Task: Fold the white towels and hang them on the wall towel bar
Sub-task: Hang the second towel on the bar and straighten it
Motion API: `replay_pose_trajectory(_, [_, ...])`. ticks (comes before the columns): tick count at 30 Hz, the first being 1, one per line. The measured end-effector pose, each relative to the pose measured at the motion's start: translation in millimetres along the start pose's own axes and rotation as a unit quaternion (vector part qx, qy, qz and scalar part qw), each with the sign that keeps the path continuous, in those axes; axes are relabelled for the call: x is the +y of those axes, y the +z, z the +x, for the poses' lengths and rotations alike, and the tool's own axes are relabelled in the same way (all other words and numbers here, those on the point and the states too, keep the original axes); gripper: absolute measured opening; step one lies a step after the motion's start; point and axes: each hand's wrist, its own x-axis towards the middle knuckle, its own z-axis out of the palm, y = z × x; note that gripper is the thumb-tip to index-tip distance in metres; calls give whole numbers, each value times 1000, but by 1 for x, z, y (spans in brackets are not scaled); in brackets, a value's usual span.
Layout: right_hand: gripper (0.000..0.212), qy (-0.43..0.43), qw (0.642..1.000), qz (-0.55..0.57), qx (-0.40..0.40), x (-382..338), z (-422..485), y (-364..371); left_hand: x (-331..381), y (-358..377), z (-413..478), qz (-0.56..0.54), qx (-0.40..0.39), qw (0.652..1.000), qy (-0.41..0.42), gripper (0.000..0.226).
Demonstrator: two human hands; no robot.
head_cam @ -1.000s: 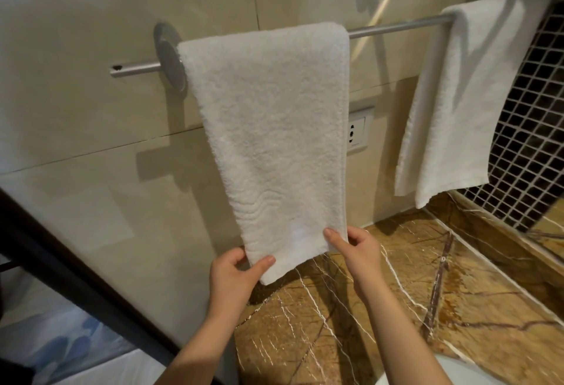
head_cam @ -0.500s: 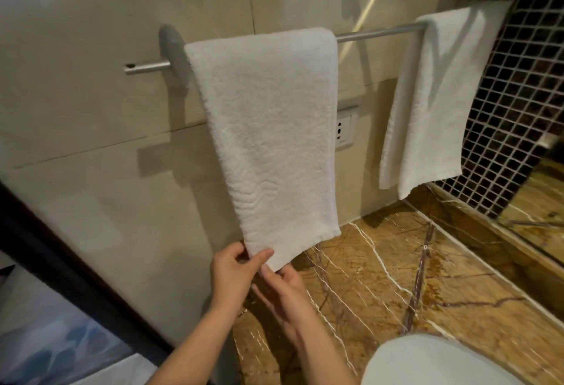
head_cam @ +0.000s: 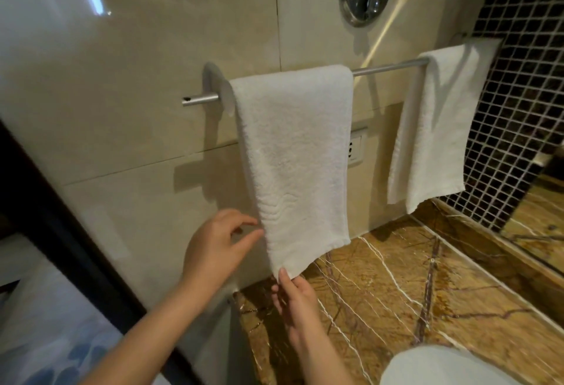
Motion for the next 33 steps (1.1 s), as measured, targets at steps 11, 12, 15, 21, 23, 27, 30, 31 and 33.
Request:
replay_pose_trajectory(11, [19,-2,999,-43,7,1,-1,1,84,-112,78,179,209,896,348,15])
replay_pose_trajectory(12, [21,-1,999,-49,6,1,-1,0,86,-117,86,194,197,894,353,17])
replay_pose_trajectory(15, [26,-1,998,-60,4,0,-2,-3,87,-123,103,235,137,892,361,21])
replay_pose_trajectory(21, [25,-1,997,-81,3,-5,-2,-8,86,-127,117,246,69,890,377,11])
replay_pose_trajectory(23, [25,3,996,-85,3,-6,0,-9,87,-128,118,241,65,892,378,10])
replay_pose_trajectory(27, [24,1,997,-83,3,-11,3,-10,91,-123,120,243,68,887,387,8])
replay_pose_trajectory(30, [23,-5,997,-80,1,-14,5,-11,94,-120,121,246,70,887,384,6])
replay_pose_trajectory(31, [23,-7,997,-82,-1,-15,6,-11,95,-118,121,247,69,888,382,6])
replay_pose_trajectory(33, [23,-8,996,-85,-4,-18,7,-12,97,-113,122,251,73,889,377,7])
